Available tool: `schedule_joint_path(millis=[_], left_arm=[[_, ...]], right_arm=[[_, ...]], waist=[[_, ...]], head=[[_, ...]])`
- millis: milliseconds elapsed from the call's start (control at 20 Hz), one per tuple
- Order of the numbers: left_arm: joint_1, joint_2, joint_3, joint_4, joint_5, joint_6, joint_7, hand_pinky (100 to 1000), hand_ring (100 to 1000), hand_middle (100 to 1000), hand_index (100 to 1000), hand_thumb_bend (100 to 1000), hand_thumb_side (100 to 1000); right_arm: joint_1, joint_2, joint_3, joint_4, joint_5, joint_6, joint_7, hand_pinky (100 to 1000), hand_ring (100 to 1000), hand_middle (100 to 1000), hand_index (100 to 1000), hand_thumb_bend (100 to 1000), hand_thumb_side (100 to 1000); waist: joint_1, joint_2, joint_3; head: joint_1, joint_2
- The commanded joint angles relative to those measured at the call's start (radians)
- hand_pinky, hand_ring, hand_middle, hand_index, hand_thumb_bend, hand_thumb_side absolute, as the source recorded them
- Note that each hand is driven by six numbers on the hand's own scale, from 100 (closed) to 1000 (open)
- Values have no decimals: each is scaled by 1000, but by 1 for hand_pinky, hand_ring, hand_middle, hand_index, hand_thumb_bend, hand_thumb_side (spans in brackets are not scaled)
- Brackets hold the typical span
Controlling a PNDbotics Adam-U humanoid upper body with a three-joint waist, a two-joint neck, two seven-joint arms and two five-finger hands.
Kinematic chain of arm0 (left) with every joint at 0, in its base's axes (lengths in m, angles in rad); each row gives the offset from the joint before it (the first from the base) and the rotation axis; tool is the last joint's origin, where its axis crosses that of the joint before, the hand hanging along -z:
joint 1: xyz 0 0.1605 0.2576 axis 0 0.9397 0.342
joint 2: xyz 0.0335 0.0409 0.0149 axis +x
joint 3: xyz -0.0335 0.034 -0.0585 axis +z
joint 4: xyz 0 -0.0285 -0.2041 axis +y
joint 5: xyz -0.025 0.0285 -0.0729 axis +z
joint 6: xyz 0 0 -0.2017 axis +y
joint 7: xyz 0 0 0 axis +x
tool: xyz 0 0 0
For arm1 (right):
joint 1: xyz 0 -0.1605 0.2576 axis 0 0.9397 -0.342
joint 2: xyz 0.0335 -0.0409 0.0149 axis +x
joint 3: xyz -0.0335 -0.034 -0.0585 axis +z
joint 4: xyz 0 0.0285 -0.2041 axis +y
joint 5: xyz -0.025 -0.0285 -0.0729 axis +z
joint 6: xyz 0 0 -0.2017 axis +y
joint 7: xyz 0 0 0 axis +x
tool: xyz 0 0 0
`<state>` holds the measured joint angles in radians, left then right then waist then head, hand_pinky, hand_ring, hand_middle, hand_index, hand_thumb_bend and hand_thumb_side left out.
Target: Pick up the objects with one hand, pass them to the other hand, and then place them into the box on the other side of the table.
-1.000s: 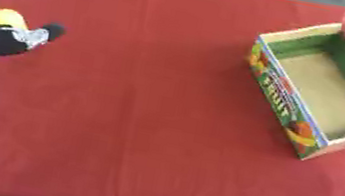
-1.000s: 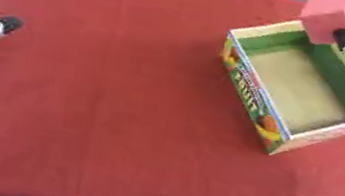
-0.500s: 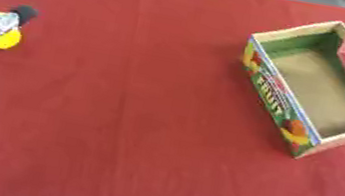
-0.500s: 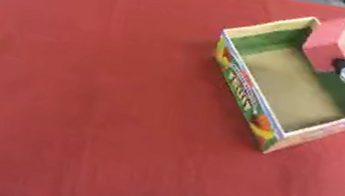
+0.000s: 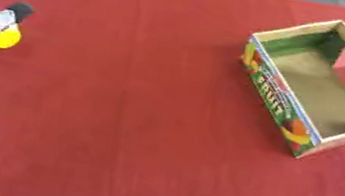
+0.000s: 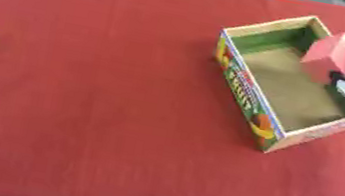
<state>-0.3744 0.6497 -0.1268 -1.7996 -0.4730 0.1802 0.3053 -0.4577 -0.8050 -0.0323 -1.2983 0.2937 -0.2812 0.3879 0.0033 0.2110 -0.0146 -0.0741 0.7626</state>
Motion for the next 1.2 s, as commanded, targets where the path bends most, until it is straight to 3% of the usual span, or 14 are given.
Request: schedule_joint_path(millis=[50, 250, 500, 950, 1050, 1150, 1200], left_arm=[[-6, 28, 15, -13, 6, -1, 7, 717, 585, 579, 844, 703, 454], [-7, 26, 16, -12, 5, 0, 9, 717, 585, 579, 844, 705, 452], [-7, 24, 16, -10, 3, 1, 9, 717, 585, 579, 844, 705, 456], [-8, 22, 15, -8, -1, 2, 7, 716, 585, 579, 845, 703, 451], [-8, 22, 15, -7, -2, 3, 7, 715, 584, 578, 844, 703, 456], [-7, 21, 19, -7, -3, 5, 9, 714, 583, 576, 842, 702, 455], [-7, 22, 22, -7, -3, 7, 11, 713, 583, 575, 842, 702, 454]], right_arm=[[-15, -36, -10, 1, 11, -27, 14, 975, 1000, 890, 980, 179, 420], [-22, -41, -13, -3, 12, -56, 58, 1000, 1000, 898, 1000, 239, 554], [-30, -43, -16, -5, 26, -84, 72, 1000, 1000, 891, 1000, 280, 507], [-33, -43, -17, -14, 9, -90, 76, 1000, 1000, 880, 1000, 256, 503], [-33, -42, -20, -17, 3, -84, 74, 994, 1000, 873, 1000, 215, 427], [-34, -33, -34, -29, -18, -65, 60, 976, 1000, 849, 987, 100, 180], [-35, -26, -46, -40, -33, -51, 47, 971, 1000, 836, 971, 100, 115]], waist=[[-1, -13, 0], [0, -14, -2], [0, -14, -3], [-1, -14, -4], [-1, -14, -4], [0, -14, -5], [1, -14, -6]], head=[[-2, -6], [1, -4], [2, -1], [9, 0], [11, 0], [25, 2], [37, 3]])
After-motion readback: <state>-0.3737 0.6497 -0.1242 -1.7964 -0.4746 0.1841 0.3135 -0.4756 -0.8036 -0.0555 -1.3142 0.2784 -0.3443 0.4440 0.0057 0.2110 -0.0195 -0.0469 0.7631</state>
